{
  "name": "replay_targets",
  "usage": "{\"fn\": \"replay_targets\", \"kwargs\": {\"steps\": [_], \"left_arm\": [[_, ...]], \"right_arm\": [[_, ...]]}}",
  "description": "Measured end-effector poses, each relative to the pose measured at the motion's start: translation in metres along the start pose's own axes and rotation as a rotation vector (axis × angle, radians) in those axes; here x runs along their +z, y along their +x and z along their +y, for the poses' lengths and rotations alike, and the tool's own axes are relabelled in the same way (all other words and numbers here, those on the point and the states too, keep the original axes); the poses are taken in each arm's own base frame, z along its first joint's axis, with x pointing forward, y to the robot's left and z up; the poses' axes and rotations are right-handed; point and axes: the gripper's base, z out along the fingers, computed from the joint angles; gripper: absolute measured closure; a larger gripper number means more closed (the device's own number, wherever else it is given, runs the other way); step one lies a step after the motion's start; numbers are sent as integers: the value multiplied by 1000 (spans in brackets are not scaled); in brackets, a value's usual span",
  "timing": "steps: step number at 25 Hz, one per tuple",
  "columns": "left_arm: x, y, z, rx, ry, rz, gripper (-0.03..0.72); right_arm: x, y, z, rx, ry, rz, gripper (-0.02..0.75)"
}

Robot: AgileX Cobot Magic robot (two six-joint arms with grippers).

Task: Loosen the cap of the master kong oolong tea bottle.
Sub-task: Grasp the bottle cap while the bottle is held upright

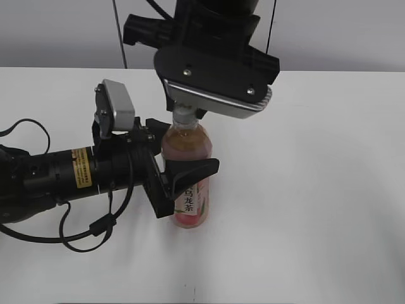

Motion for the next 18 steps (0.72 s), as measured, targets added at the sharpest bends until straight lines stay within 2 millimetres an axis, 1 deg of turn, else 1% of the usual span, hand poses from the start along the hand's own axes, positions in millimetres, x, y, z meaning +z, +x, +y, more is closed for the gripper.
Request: {"fn": "replay_targets", "kwargs": {"steps": [3, 5, 6, 9, 11, 13, 14, 17, 18], "left_arm": [[0, 0, 0, 0, -1, 0, 241], [0, 0, 0, 0, -1, 0, 241], [0, 0, 0, 0, -1, 0, 241], [0, 0, 0, 0, -3, -1, 241], [0, 0, 1, -1, -6, -1, 241], [0, 0, 1, -2, -6, -1, 241], [0, 0, 1, -2, -6, -1, 241], [0, 0, 1, -2, -6, -1, 241], [0, 0, 1, -2, -6, -1, 241]], "right_arm": [[0, 0, 0, -64, 1, 0, 467], [0, 0, 0, -43, 2, 0, 467], [0, 0, 0, -3, 2, -1, 465], [0, 0, 0, 199, 3, -2, 434], [-1, 0, 0, 365, 6, -5, 388], [-5, -1, 0, 497, 9, 7, 321], [-7, -1, 0, 577, 14, 12, 274], [-18, -2, 1, 859, 38, 19, 139], [-19, -4, 0, 975, 43, 17, 116]]}}
